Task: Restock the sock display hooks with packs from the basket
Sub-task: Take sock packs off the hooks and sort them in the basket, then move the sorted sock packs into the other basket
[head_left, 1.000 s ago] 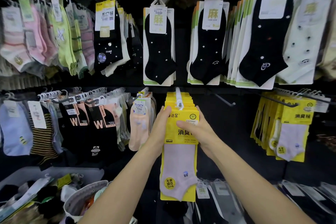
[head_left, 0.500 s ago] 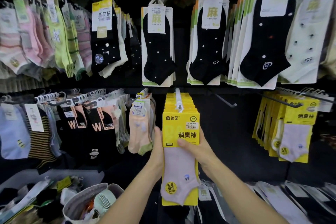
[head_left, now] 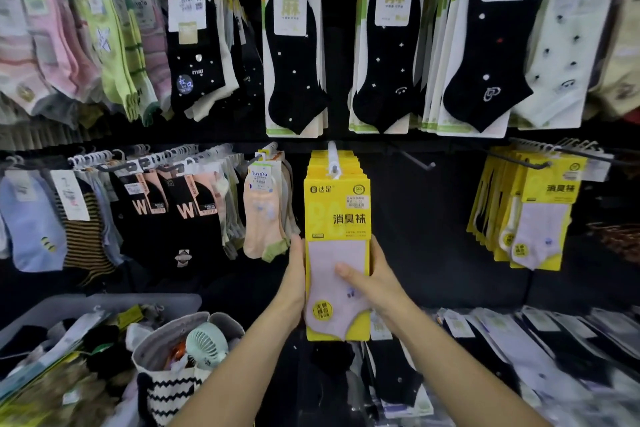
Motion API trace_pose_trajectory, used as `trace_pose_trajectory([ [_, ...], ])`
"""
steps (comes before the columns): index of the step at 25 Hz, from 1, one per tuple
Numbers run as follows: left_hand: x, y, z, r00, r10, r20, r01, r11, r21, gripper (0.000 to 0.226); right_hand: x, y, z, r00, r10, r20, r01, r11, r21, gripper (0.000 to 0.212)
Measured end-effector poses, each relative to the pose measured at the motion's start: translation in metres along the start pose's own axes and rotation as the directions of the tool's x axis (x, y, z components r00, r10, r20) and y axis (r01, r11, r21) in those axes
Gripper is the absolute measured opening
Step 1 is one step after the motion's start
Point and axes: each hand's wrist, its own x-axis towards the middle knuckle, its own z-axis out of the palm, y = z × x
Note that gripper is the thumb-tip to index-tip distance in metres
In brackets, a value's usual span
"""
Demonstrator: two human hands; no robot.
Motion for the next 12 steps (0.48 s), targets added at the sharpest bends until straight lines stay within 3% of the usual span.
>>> trace_pose_trajectory([
  [2,-0.011,-0.006,-0.016,0.996,0.006,-0.086,0.005,0.992,0.127,0.069,-0.017,0.007,-0.011,0.998,0.060,-0.003,-0.060,0.998,-0.029,0.132],
  [4,-0.034,-0.022,-0.034,0.975,-0.042,-0.218,0.096,0.965,0.243,0.070,-0.044,0.026,-0.024,0.993,0.119,-0.001,-0.118,0.984,-0.131,0.140],
  [8,-0.099,-0.085,-0.056,0.908,-0.206,-0.364,0.304,0.923,0.236,0.068,-0.103,0.077,-0.044,0.961,0.268,0.068,-0.245,0.940,-0.238,0.125],
  [12,-0.142,-0.160,-0.042,0.856,-0.386,-0.345,0.489,0.820,0.297,0.067,-0.166,0.122,-0.078,0.885,0.443,0.140,-0.378,0.862,-0.339,0.101],
])
